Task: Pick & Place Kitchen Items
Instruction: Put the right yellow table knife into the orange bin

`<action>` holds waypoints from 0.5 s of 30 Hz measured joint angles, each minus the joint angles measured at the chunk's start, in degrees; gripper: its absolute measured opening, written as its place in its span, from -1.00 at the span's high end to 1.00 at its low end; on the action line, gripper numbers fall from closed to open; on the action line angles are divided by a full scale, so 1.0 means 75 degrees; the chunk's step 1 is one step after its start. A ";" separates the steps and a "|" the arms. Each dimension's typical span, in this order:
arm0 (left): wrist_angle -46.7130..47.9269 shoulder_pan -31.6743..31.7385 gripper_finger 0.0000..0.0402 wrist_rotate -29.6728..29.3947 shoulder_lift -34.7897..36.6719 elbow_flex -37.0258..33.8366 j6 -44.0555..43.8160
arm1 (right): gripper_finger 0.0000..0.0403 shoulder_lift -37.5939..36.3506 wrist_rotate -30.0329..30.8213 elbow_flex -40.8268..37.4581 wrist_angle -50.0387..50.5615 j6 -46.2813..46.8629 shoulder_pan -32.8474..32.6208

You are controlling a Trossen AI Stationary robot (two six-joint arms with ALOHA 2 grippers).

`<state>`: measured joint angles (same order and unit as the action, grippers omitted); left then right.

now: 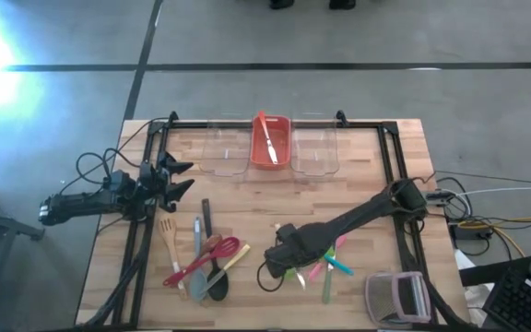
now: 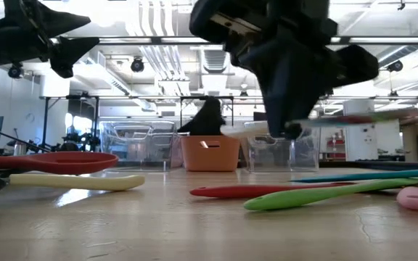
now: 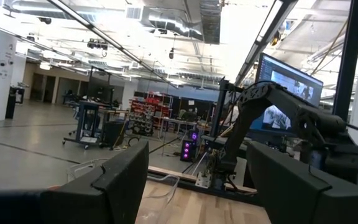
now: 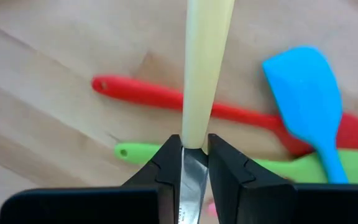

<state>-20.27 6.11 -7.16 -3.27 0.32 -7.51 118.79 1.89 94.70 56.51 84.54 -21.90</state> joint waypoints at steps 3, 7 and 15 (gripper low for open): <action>-0.0003 0.0001 -0.36 0.0002 0.0000 -0.0002 0.0000 | 0.78 -0.0190 0.0302 0.0092 0.0330 -0.0138 0.0191; -0.0001 0.0001 -0.36 0.0000 0.0000 -0.0003 0.0000 | 0.79 -0.0430 0.0604 0.0130 0.0489 -0.0645 0.0540; -0.0002 0.0002 -0.36 0.0003 0.0000 -0.0001 0.0002 | 0.79 -0.1037 0.1454 0.0130 0.0440 -0.2025 0.1592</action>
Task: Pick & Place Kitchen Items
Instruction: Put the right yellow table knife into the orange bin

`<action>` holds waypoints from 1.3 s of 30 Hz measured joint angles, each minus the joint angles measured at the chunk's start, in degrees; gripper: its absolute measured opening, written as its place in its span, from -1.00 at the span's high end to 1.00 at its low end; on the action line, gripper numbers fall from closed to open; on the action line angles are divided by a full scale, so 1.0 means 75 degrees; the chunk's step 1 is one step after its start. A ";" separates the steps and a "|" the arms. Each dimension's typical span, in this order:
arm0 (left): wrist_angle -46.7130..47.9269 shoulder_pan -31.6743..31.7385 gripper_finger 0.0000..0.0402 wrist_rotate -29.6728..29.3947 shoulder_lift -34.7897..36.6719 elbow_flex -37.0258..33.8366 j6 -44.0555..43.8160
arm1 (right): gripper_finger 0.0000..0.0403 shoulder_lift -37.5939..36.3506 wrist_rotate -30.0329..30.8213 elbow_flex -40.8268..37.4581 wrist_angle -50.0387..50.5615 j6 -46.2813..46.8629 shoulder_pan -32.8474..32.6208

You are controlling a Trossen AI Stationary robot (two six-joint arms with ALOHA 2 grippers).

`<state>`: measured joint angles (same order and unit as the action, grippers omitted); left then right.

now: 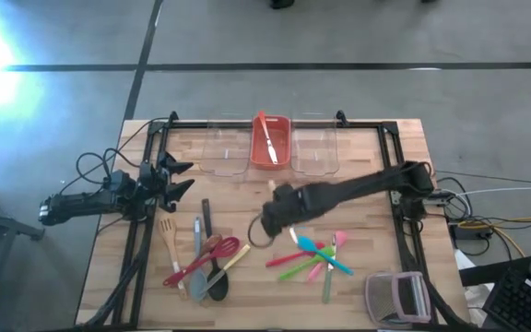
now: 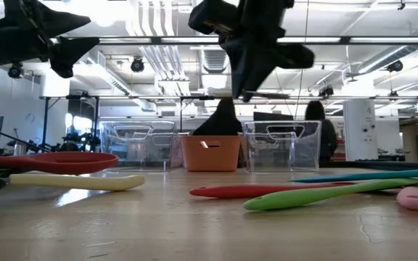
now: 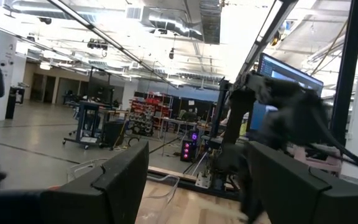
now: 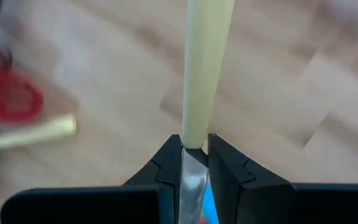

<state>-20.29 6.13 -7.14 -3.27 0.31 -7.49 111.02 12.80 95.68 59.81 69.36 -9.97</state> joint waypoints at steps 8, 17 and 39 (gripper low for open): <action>-0.0001 0.0001 -0.36 -0.0003 0.0000 0.0001 0.0001 | 0.79 -0.0576 0.0189 0.0000 -0.0156 -0.1312 0.1328; -0.0001 0.0000 -0.36 -0.0003 0.0000 0.0001 0.0036 | 0.79 -0.0638 -0.0060 0.0000 -0.1304 -0.2620 0.2680; -0.0020 0.0001 -0.36 -0.0070 0.0001 0.0000 0.0339 | 0.79 -0.0502 -0.0797 -0.0017 -0.3681 -0.3884 0.4756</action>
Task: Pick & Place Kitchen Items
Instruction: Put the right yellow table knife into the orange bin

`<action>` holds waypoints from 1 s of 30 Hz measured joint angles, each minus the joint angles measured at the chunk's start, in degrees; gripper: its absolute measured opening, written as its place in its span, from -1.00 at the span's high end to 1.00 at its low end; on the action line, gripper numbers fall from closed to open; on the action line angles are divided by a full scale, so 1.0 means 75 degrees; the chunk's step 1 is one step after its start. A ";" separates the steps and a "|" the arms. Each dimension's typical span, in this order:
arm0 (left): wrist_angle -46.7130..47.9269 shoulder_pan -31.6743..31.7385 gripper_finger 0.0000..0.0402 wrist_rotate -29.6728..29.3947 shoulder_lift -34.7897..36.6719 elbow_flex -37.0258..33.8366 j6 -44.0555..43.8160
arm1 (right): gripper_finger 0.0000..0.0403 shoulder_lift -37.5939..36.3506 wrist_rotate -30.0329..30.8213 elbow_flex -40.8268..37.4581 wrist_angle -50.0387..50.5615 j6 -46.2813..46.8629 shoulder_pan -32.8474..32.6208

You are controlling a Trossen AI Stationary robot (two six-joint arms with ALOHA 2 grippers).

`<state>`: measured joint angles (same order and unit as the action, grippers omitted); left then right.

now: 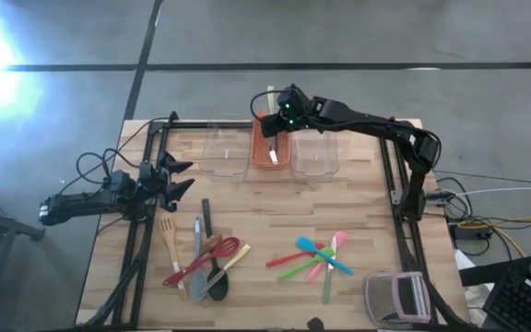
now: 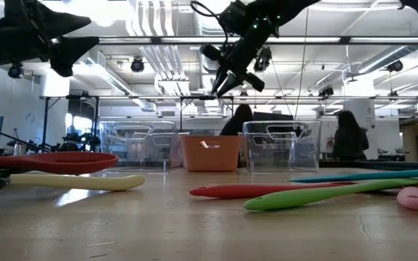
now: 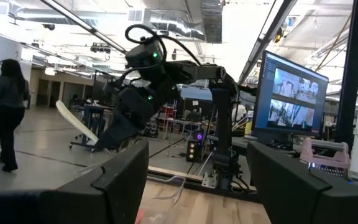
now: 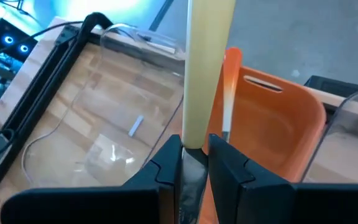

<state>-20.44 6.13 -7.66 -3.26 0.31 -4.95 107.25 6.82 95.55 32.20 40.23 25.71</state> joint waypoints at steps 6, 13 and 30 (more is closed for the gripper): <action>-0.0168 0.0001 -0.36 -0.0051 -0.0001 -0.0003 0.0253 | 0.79 0.0530 -0.0417 0.0057 -0.0329 -0.0033 0.0163; -0.0240 0.0003 -0.36 -0.0052 -0.0001 0.0000 0.0265 | 0.79 0.1498 -0.0493 0.0397 -0.0431 -0.0202 0.0361; -0.0239 0.0003 -0.36 -0.0079 -0.0001 -0.0003 0.0317 | 0.79 0.2607 -0.0459 0.0734 -0.0365 -0.0407 0.0472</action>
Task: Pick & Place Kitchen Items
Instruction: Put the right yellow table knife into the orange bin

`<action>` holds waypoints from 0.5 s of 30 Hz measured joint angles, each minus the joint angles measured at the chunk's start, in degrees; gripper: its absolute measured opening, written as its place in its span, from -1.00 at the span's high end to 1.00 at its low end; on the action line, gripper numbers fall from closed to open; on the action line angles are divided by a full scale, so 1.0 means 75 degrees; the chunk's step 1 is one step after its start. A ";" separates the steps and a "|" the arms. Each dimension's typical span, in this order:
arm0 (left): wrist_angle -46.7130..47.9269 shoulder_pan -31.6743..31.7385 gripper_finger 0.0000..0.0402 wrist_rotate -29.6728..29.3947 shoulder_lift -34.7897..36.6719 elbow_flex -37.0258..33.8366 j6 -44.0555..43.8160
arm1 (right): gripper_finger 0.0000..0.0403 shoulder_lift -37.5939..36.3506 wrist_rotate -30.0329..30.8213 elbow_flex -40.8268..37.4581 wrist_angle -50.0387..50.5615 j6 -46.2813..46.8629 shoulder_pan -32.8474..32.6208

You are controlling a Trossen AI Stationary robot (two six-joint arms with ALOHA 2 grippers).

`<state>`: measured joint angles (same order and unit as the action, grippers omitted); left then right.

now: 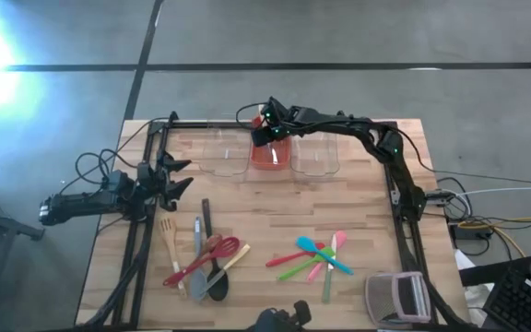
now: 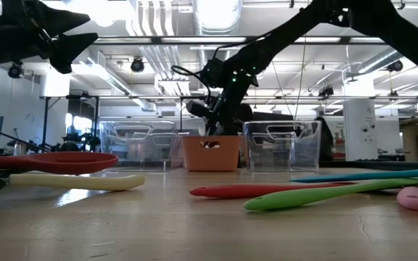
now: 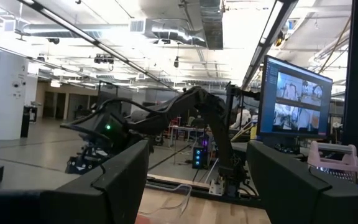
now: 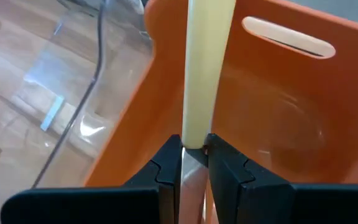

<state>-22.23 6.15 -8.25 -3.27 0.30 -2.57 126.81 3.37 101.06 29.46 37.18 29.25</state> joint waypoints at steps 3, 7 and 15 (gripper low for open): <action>0.0001 0.0000 -0.36 0.0000 0.0000 0.0001 0.0000 | 0.79 0.0085 0.0113 0.0000 0.0052 -0.0010 0.0004; 0.0006 0.0000 -0.36 -0.0003 0.0000 0.0003 0.0000 | 0.79 0.0165 0.0123 0.0006 0.0036 -0.0016 0.0007; 0.0020 0.0003 -0.36 -0.0006 0.0000 0.0001 0.0003 | 0.67 0.0171 0.0143 0.0006 0.0047 -0.0045 0.0004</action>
<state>-22.08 6.17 -8.29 -3.27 0.31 -2.55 128.09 4.45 101.10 29.81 36.84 29.28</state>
